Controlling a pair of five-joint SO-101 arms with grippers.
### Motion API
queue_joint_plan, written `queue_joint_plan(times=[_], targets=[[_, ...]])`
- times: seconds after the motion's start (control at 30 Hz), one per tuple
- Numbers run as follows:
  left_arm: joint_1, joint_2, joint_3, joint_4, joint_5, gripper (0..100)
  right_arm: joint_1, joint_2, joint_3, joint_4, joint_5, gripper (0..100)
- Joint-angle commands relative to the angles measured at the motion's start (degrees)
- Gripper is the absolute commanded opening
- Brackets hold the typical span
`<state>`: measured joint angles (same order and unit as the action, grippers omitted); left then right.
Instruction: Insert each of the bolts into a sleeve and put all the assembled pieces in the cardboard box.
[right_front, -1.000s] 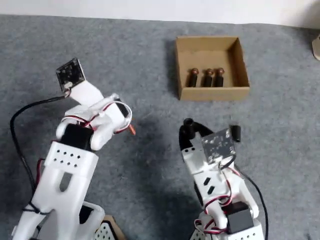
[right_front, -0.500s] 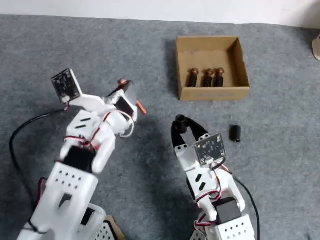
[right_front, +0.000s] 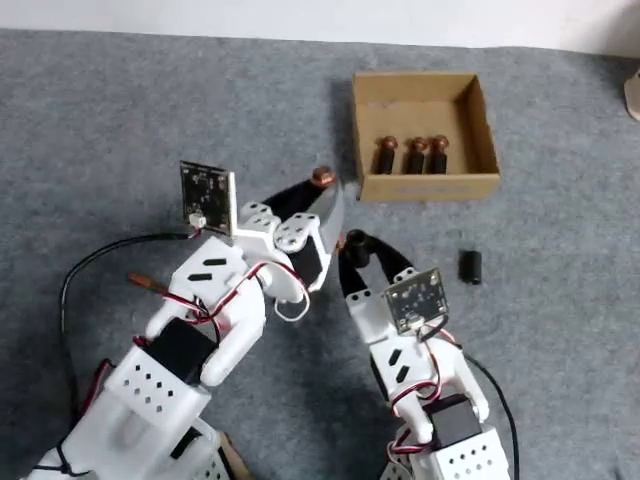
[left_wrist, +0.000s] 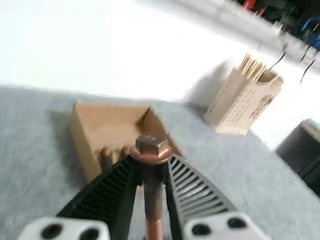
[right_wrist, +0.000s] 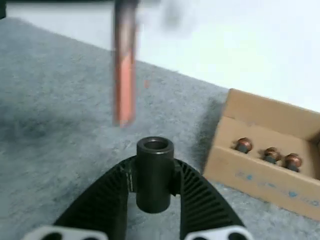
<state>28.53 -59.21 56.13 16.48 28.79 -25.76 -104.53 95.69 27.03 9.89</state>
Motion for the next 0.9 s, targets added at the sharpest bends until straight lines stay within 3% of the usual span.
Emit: queue_joint_plan(times=[0.0,0.3,0.5,0.87], targets=[[1.0,-1.8,-1.6,-4.8,-0.4,1,-2.5,-0.7,8.3,0.8,-0.6,0.5],[1.1,-1.8,3.6,-5.3,-0.4,1,-2.5,-0.8,8.3,0.7,-0.6,0.5],[1.1,-1.8,9.5,-11.7,-0.7,1,-2.6,-0.8,8.2,0.6,-0.6,0.5],[1.0,-1.8,13.1,-11.6,-0.5,1,-2.2,-0.8,8.2,0.6,-0.6,0.5]])
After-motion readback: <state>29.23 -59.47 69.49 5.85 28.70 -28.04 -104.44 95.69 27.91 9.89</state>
